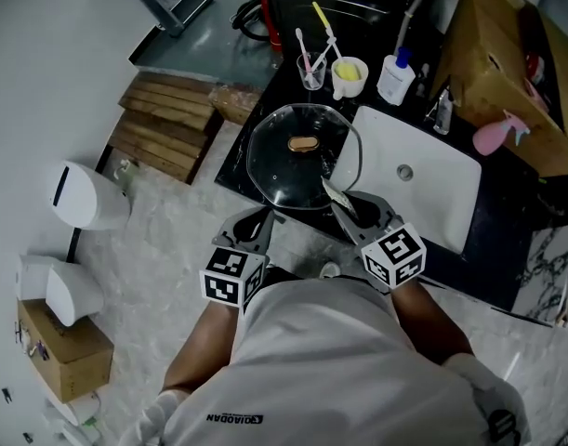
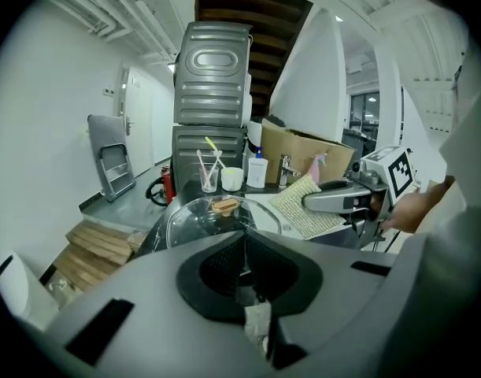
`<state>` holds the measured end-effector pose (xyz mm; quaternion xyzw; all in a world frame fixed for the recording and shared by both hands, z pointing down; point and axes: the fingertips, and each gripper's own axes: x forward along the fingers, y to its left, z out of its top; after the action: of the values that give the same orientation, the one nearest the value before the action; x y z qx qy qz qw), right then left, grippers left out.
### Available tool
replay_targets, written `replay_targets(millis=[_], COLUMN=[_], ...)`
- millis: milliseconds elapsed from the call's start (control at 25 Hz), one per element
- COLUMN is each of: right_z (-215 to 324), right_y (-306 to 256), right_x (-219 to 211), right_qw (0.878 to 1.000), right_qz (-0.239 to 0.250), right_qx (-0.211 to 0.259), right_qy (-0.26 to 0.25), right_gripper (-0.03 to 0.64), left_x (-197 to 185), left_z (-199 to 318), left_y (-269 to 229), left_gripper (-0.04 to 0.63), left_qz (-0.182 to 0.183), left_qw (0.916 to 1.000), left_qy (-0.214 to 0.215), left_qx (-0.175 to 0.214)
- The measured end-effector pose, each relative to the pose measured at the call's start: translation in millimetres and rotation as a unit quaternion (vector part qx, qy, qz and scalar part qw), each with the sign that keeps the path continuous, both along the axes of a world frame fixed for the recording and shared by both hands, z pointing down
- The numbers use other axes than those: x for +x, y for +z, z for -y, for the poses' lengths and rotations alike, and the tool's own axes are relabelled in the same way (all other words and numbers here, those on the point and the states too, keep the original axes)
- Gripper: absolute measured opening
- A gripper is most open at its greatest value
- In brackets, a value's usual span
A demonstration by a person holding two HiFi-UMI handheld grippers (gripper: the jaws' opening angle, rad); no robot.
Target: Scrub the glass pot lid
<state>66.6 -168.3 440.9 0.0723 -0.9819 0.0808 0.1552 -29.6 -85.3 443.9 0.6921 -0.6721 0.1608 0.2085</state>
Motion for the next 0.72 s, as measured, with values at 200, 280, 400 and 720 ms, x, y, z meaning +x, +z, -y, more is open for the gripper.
replay_targets(millis=[200, 280, 400, 720], right_z=[18.2, 28.5, 45.5, 74.9], right_y=[1.6, 3.4, 5.6, 10.8], right_x=[-9.3, -12.8, -23.6, -75.7], right_qw=[1.000, 0.999, 0.996, 0.982], right_qz=[-0.013, -0.020, -0.026, -0.097], right_qx=[0.011, 0.019, 0.021, 0.077], right_qy=[0.022, 0.041, 0.077, 0.143], right_gripper=[0.087, 0.087, 0.087, 0.087], left_x=[-15.4, -23.6, -41.7, -113.0], left_z=[27.1, 38.0, 53.3, 91.2], left_y=[9.3, 13.9, 14.0, 11.7], left_gripper=[0.018, 0.018, 0.018, 0.018], left_qz=[-0.013, -0.017, -0.018, -0.010], left_qw=[0.9996, 0.9990, 0.9975, 0.9890], left_qy=[0.025, 0.041, 0.069, 0.147], left_qx=[0.001, -0.002, 0.001, -0.010])
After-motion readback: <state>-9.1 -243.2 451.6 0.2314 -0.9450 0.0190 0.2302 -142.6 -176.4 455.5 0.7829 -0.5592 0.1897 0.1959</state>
